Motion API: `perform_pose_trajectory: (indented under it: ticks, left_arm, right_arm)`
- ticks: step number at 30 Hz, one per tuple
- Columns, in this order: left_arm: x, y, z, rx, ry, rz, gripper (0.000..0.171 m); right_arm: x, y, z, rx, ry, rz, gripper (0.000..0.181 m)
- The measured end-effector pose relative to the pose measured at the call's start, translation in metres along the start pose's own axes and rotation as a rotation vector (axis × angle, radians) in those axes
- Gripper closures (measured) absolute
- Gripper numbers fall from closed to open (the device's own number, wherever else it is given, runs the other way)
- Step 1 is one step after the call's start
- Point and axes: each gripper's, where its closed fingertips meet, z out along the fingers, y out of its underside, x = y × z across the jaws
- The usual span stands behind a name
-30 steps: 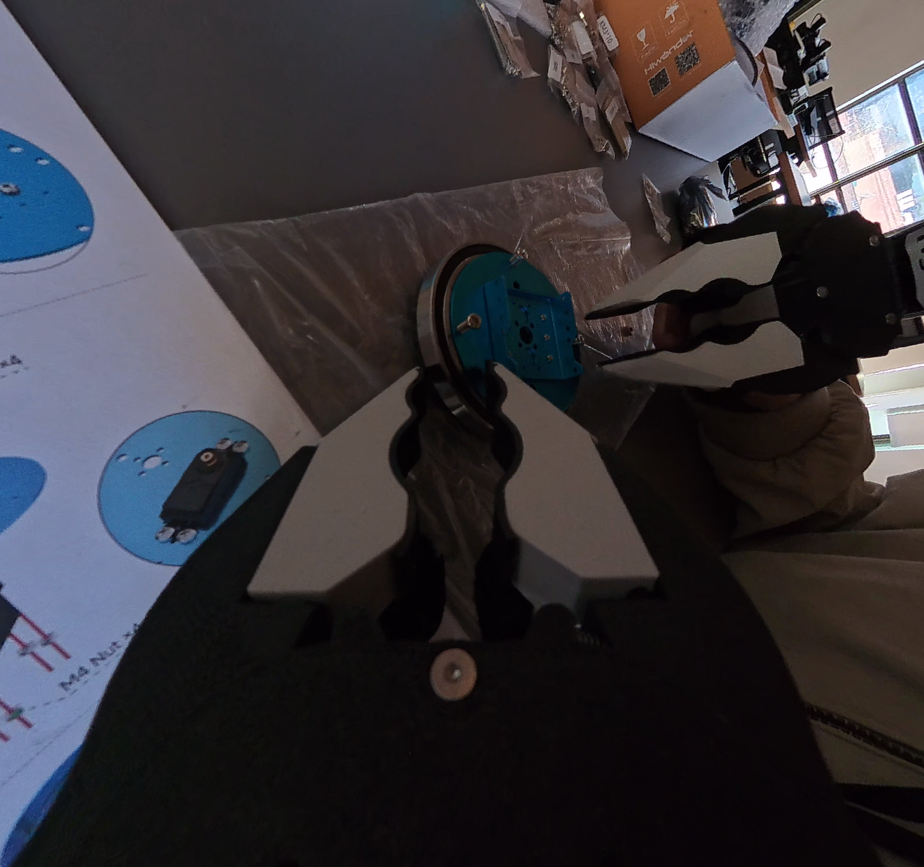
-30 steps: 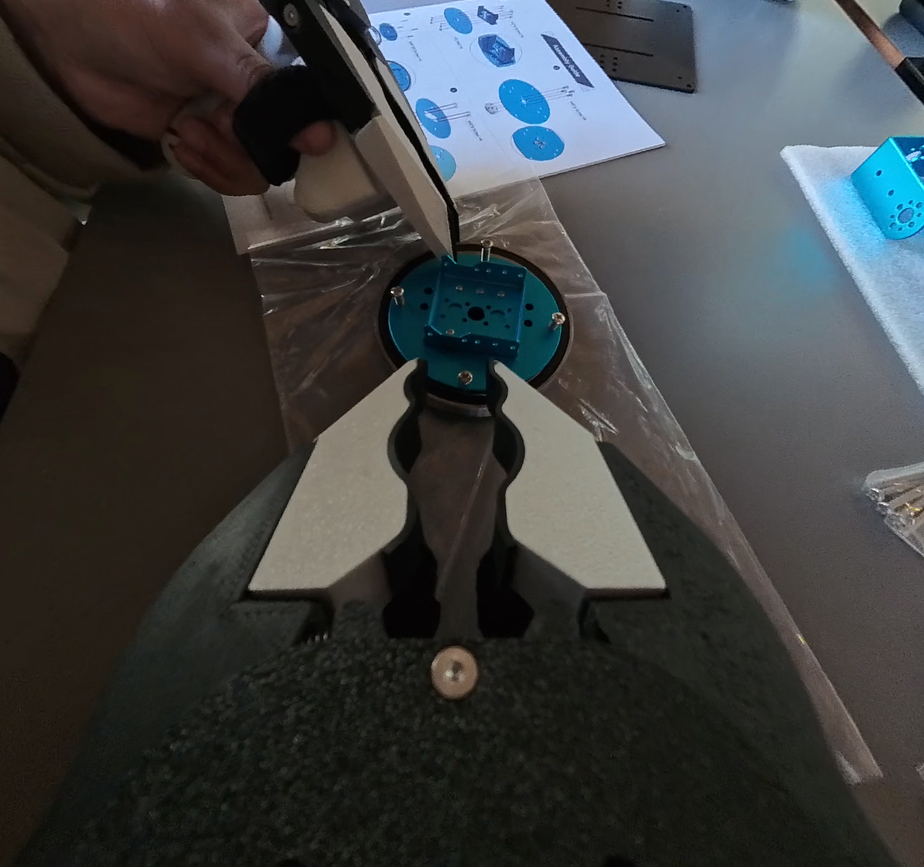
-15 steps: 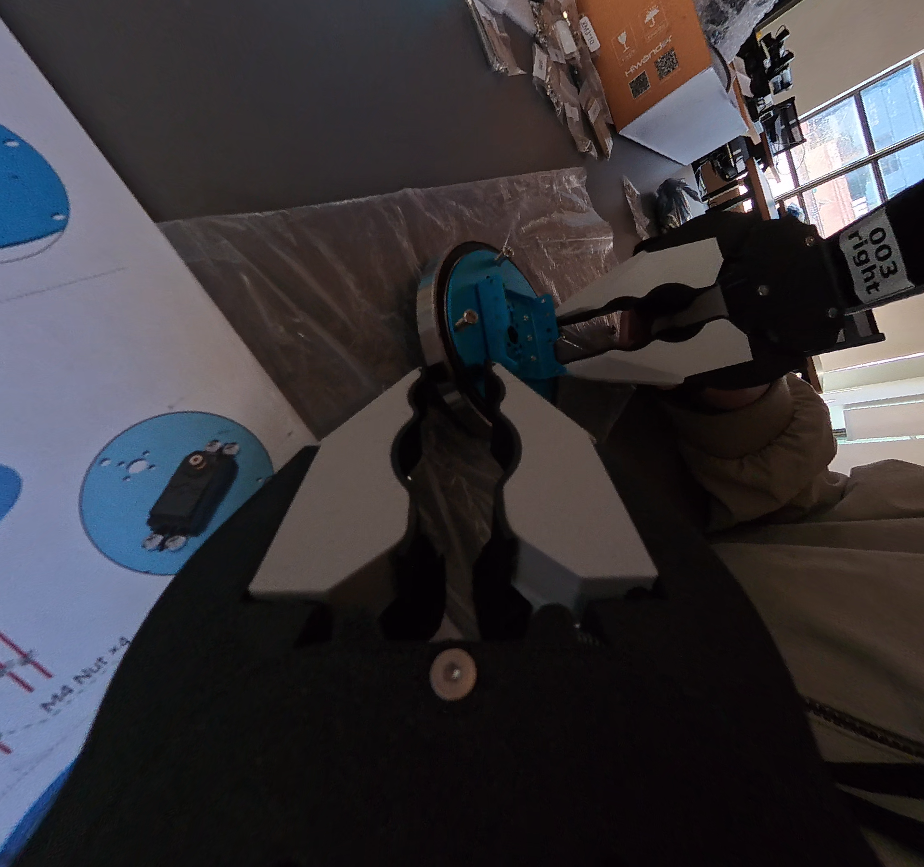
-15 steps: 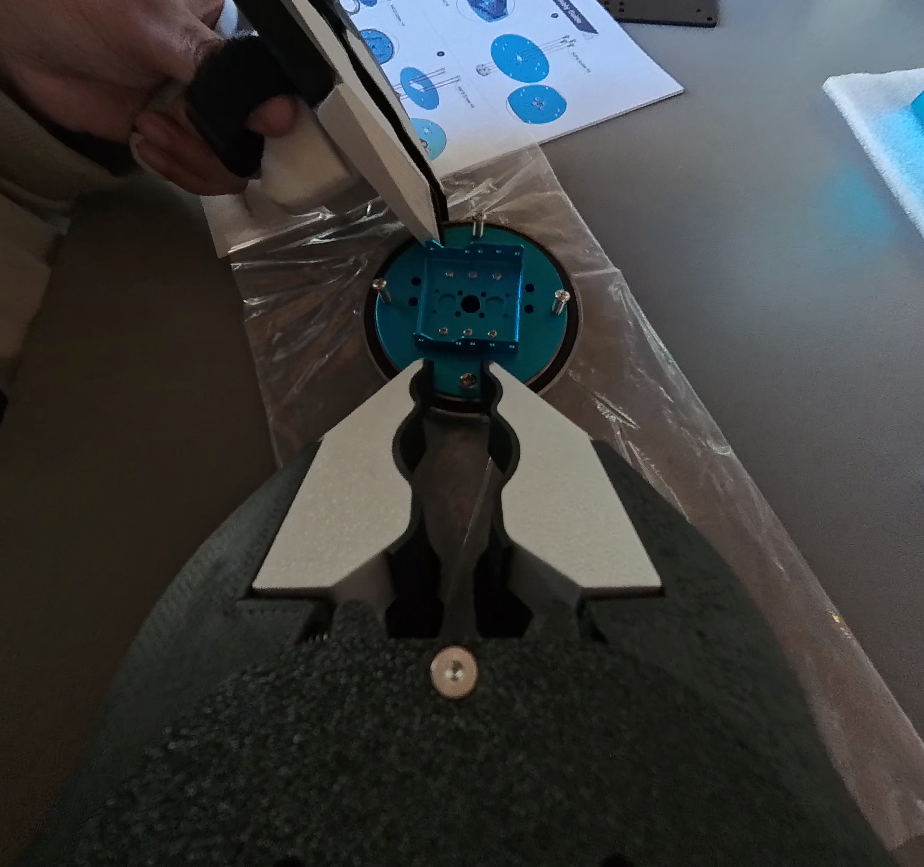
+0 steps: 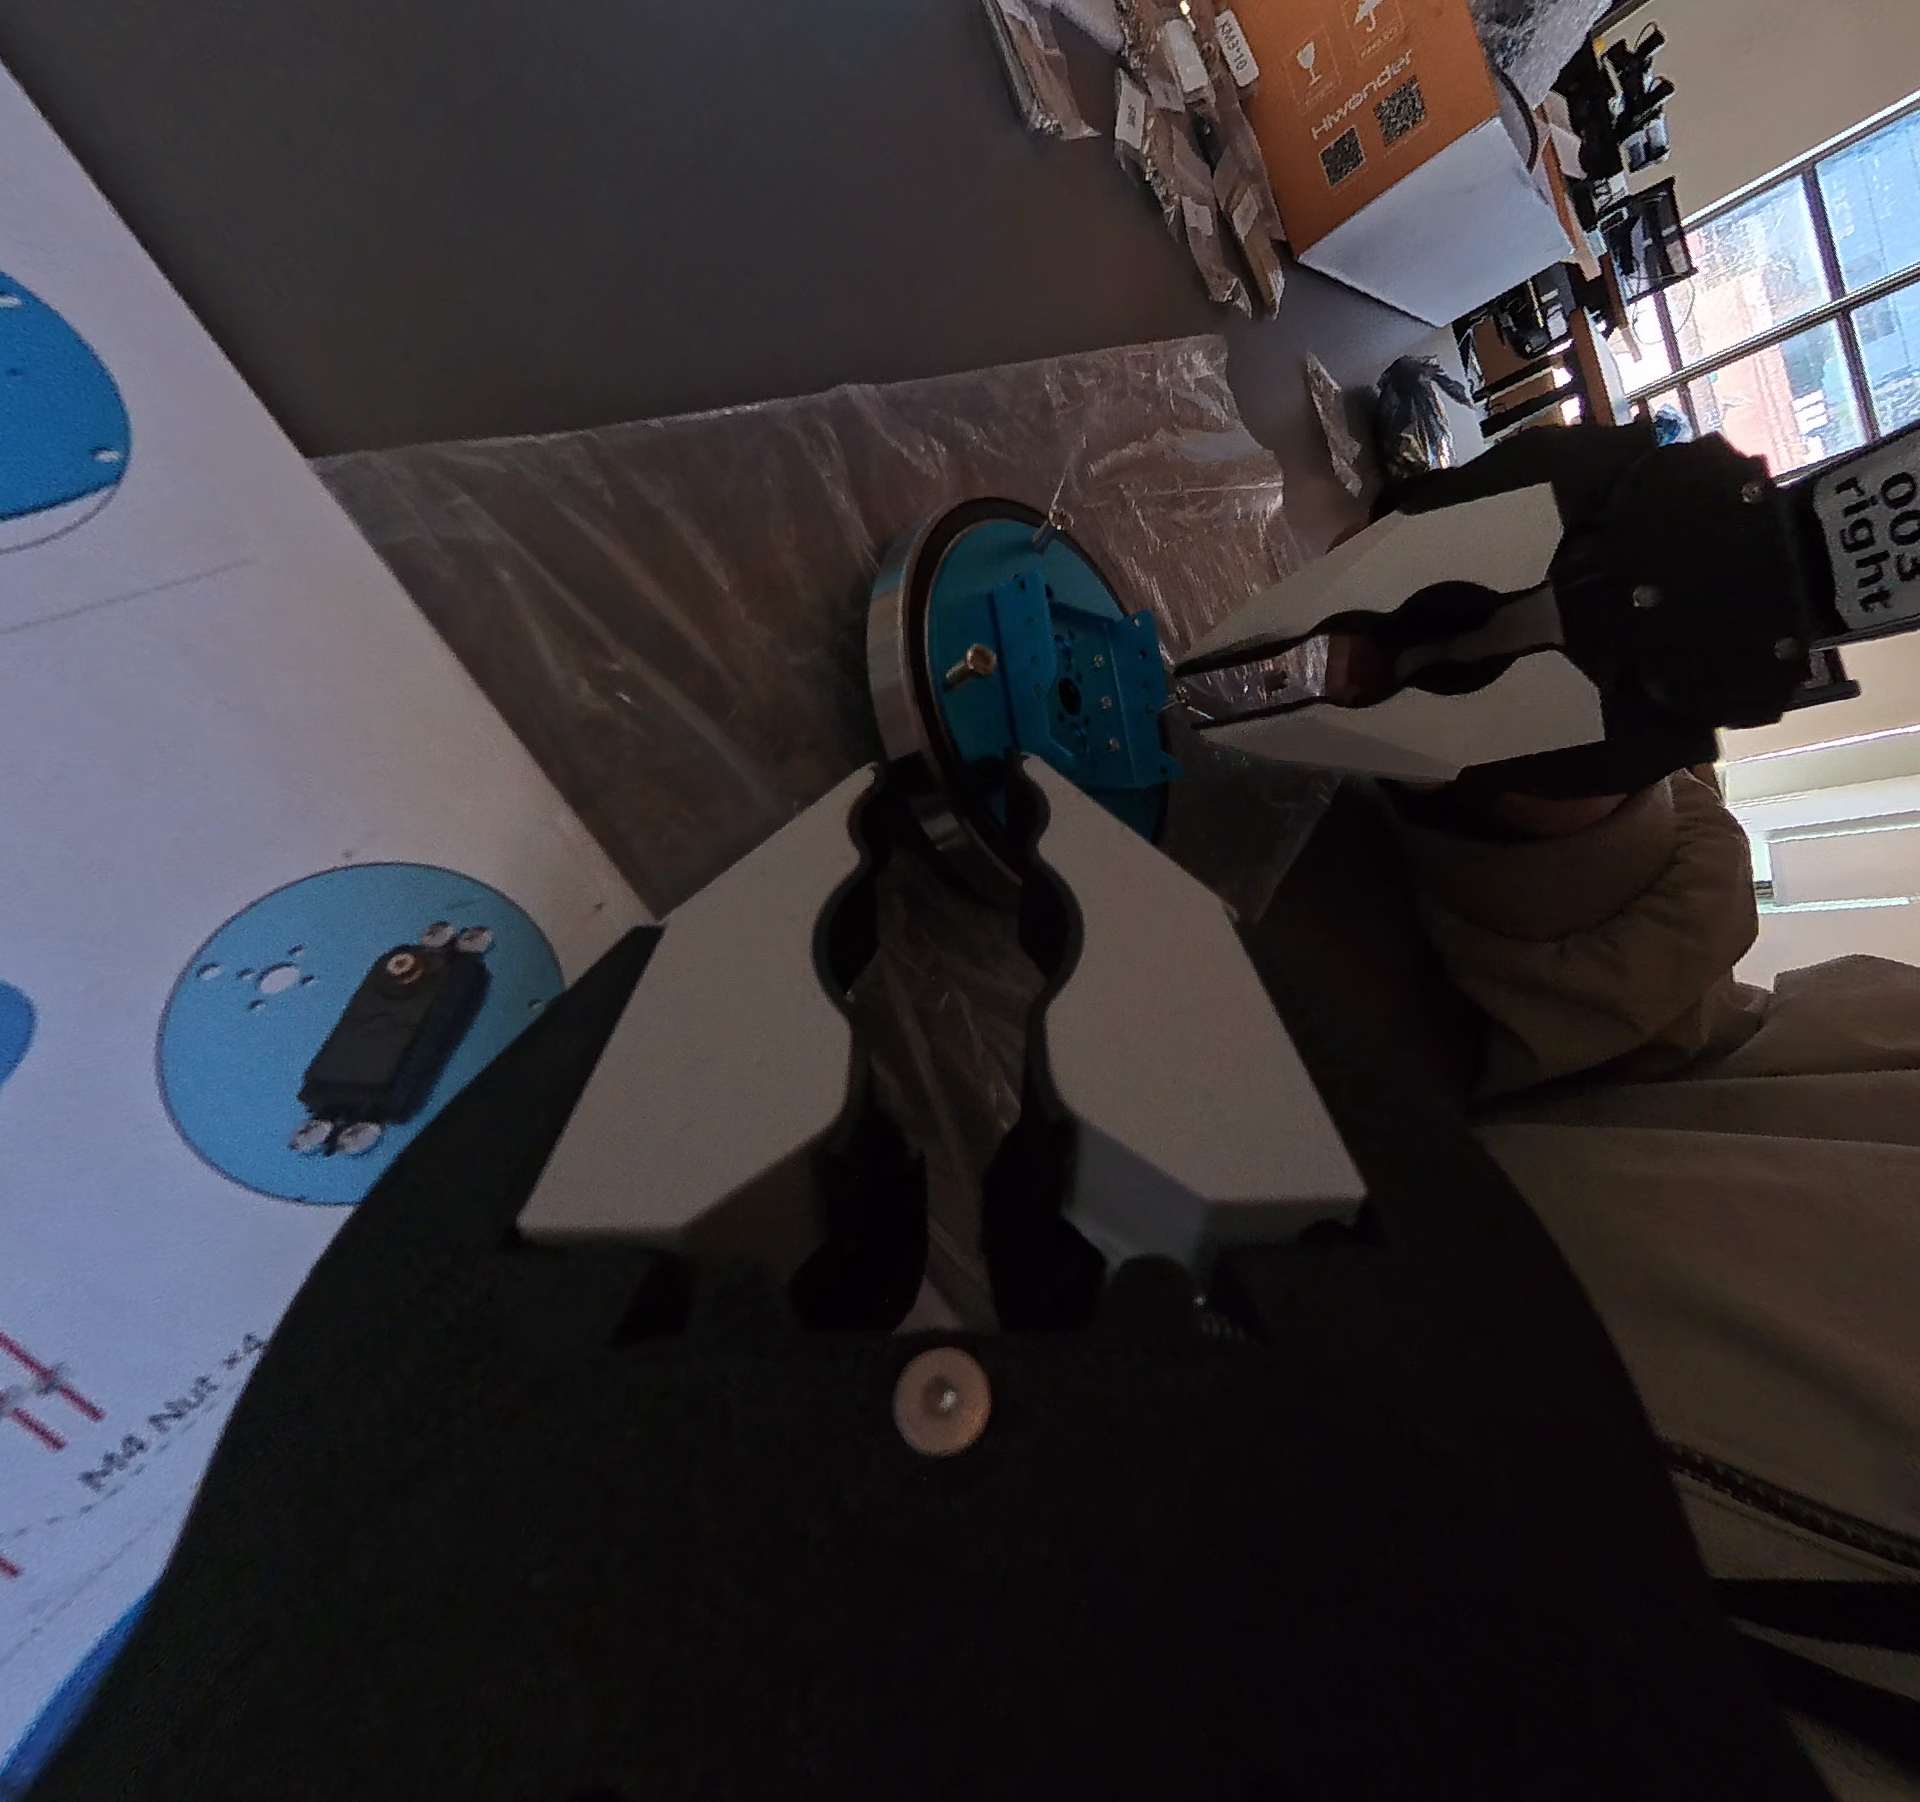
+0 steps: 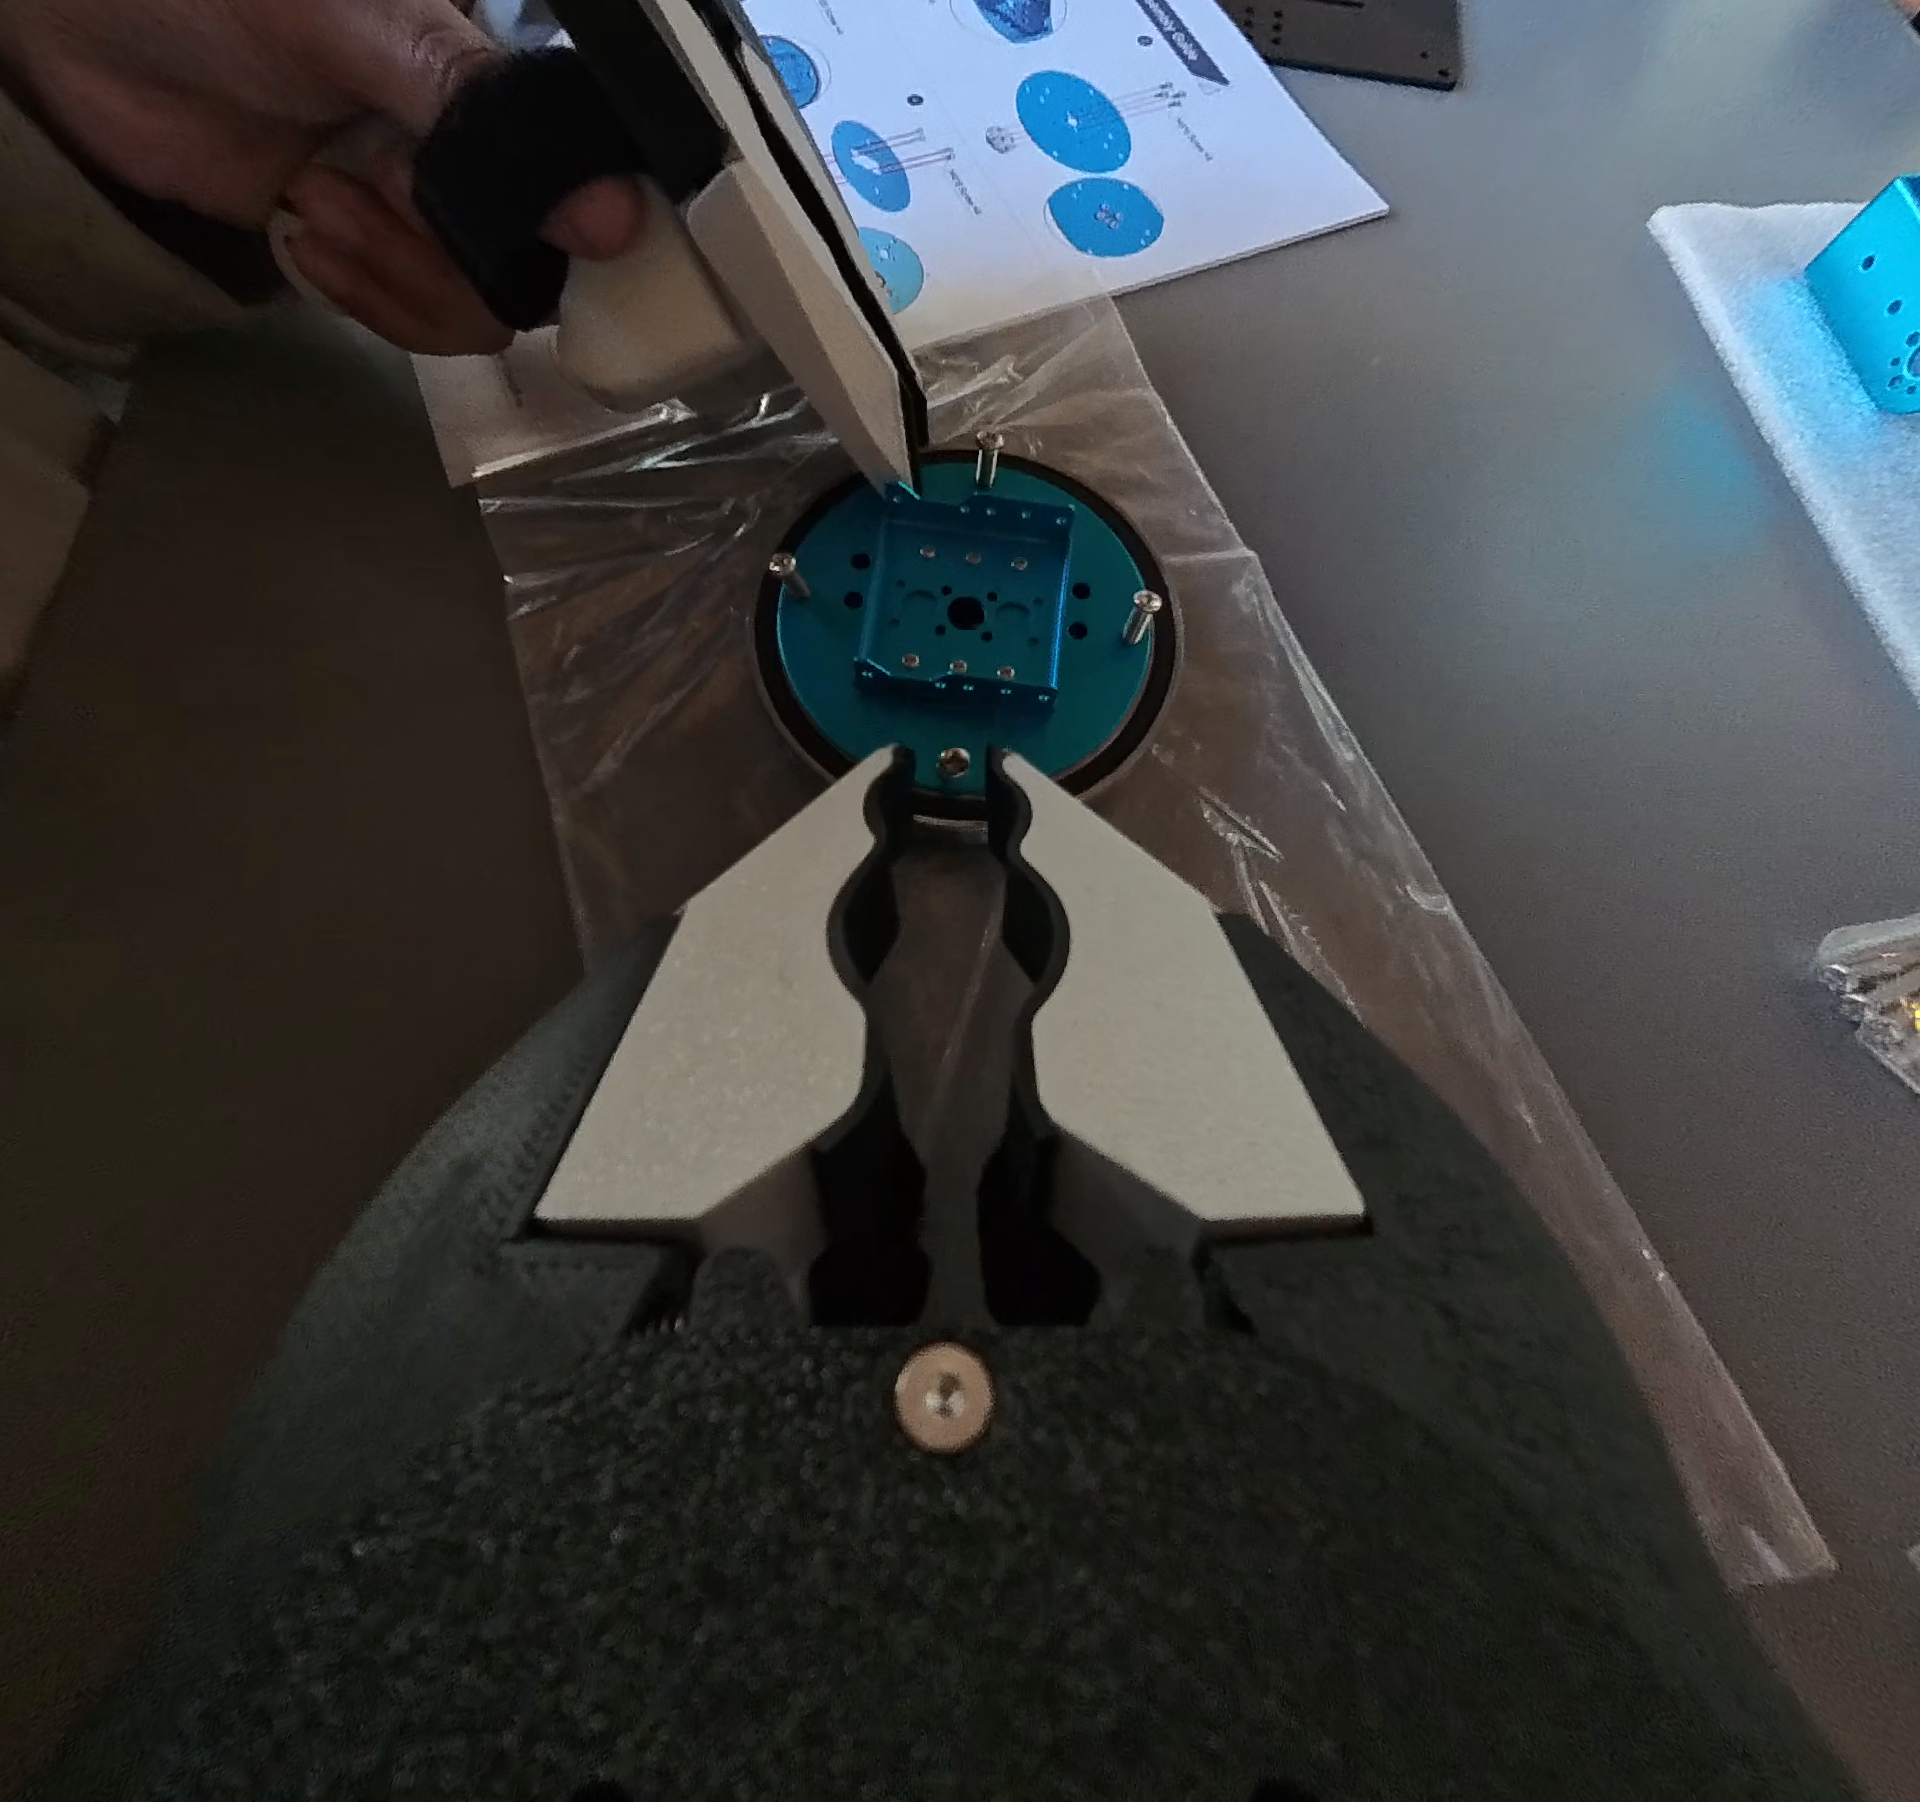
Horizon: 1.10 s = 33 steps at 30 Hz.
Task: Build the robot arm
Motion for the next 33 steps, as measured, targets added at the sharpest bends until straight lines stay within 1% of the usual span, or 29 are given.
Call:
perform_pose_trajectory:
  ticks: [4, 11, 16, 20, 25, 26, 30, 33]
  left_arm:
    - [0.0006, 0.0004, 0.0010, -0.006, -0.001, 0.005, 0.150]
    - [0.0014, 0.0016, 0.0018, -0.011, -0.001, 0.005, 0.150]
    - [0.0013, 0.0017, 0.0023, -0.017, -0.005, 0.004, 0.150]
    - [0.0021, 0.0019, 0.0033, -0.022, -0.005, 0.007, 0.149]
    - [0.0066, 0.0038, 0.0047, -0.027, 0.033, -0.016, 0.149]
    - [0.0068, 0.0038, 0.0050, -0.025, 0.035, -0.017, 0.150]
    - [0.0060, 0.0030, 0.0049, -0.030, 0.038, -0.018, 0.149]
    - [0.0051, 0.0019, 0.0018, -0.040, 0.006, 0.035, 0.147]
  right_arm:
    - [-0.0035, -0.0003, 0.0044, -0.007, -0.001, -0.022, 0.176]
    - [-0.0024, -0.0002, 0.0052, -0.043, 0.025, -0.049, 0.177]
    - [-0.0017, 0.0002, 0.0053, -0.080, -0.020, 0.119, 0.177]
    - [0.0012, 0.0002, 0.0047, -0.068, -0.031, 0.209, 0.177]
    - [0.0052, 0.0043, 0.0041, -0.050, -0.064, 0.342, 0.177]
    - [0.0049, 0.0045, 0.0038, -0.045, -0.072, 0.348, 0.177]
    - [0.0032, 0.0040, 0.0042, -0.051, -0.055, 0.279, 0.177]
    - [0.0025, 0.0039, 0.0049, -0.059, -0.051, 0.263, 0.177]
